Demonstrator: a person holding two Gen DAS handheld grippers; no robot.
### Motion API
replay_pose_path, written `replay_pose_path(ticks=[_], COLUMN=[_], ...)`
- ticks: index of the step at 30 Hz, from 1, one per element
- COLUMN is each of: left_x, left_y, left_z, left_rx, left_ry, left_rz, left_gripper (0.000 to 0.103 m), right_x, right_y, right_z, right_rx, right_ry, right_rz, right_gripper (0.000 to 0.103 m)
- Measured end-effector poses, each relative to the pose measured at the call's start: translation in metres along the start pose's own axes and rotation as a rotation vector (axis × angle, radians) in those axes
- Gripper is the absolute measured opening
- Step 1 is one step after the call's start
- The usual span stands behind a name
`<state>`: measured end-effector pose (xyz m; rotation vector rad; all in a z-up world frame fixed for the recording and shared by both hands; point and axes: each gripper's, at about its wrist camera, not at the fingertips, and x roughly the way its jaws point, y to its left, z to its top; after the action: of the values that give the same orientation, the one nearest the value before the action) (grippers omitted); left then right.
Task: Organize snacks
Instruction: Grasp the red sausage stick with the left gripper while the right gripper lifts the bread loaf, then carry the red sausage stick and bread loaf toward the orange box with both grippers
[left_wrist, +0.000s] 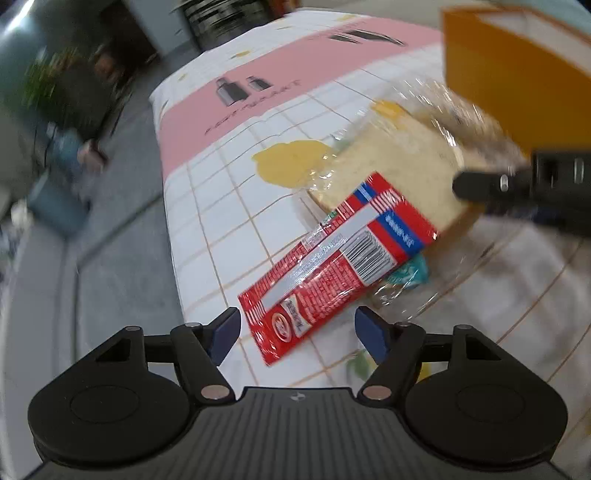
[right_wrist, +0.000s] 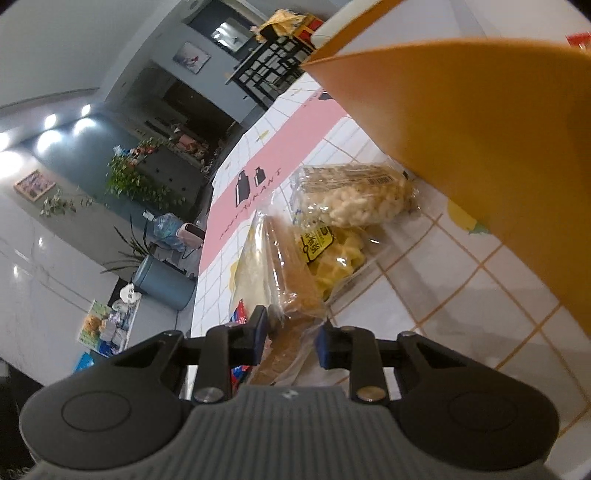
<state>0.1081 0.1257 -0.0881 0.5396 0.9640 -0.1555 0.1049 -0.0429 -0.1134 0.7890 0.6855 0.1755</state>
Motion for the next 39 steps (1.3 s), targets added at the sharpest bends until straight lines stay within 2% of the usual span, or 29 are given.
replay_pose_path(ticks=[4,5,8,13,14,16,18,20,21,24,28,31,36,39], left_x=[0.006,0.006,0.012,0.028,0.030,0.033,0.034,0.038,0.040,0.042,0.024,0.007,-0.026,-0.046], left_y=[-0.006,-0.009,-0.028,-0.048,-0.050,-0.051,-0.045,-0.037,-0.036,-0.042,-0.035,-0.019,0.013,0.026], left_z=[0.000,0.000,-0.007,-0.010,-0.010,-0.008,-0.004,0.002,0.004,0.004,0.007,0.010,0.005,0.003], left_rx=[0.075,0.098,0.260,0.413,0.428,0.437,0.389,0.309,0.292,0.322,0.235,0.100,-0.149,-0.294], left_ry=[-0.014,-0.030,-0.089,-0.140,-0.155,-0.171,-0.165,-0.140,-0.137,-0.146,-0.177,-0.199,-0.223,-0.244], left_rz=[0.052,0.086,0.211,0.336,0.350,0.341,0.279,0.225,0.231,0.286,0.225,0.172,0.006,-0.057], left_gripper=[0.078,0.077,0.077,0.077,0.075,0.065,0.035,0.014,0.011,0.008,0.008,0.008,0.008,0.008], right_x=[0.000,0.000,0.001,0.003,0.003,0.004,0.004,0.004,0.004,0.004,0.002,-0.002,-0.011,-0.022], right_y=[0.001,0.001,0.007,0.004,0.002,0.001,0.001,0.001,0.001,0.002,0.005,0.008,0.016,0.022], right_z=[0.000,0.000,0.000,0.001,0.001,0.001,0.000,0.000,0.001,0.001,0.001,0.002,0.005,0.009], right_rx=[-0.014,-0.014,-0.040,-0.043,-0.036,-0.035,-0.043,-0.044,-0.044,-0.050,-0.066,-0.087,-0.120,-0.140], right_ry=[0.002,0.002,0.001,0.007,0.008,0.007,0.004,0.005,0.006,0.006,0.007,0.003,0.004,0.017], right_rz=[0.000,-0.004,-0.021,-0.021,-0.017,-0.013,-0.011,-0.013,-0.013,-0.016,-0.020,-0.028,-0.028,-0.005], right_gripper=[0.025,0.025,0.025,0.025,0.025,0.026,0.026,0.026,0.026,0.026,0.026,0.025,0.023,0.021])
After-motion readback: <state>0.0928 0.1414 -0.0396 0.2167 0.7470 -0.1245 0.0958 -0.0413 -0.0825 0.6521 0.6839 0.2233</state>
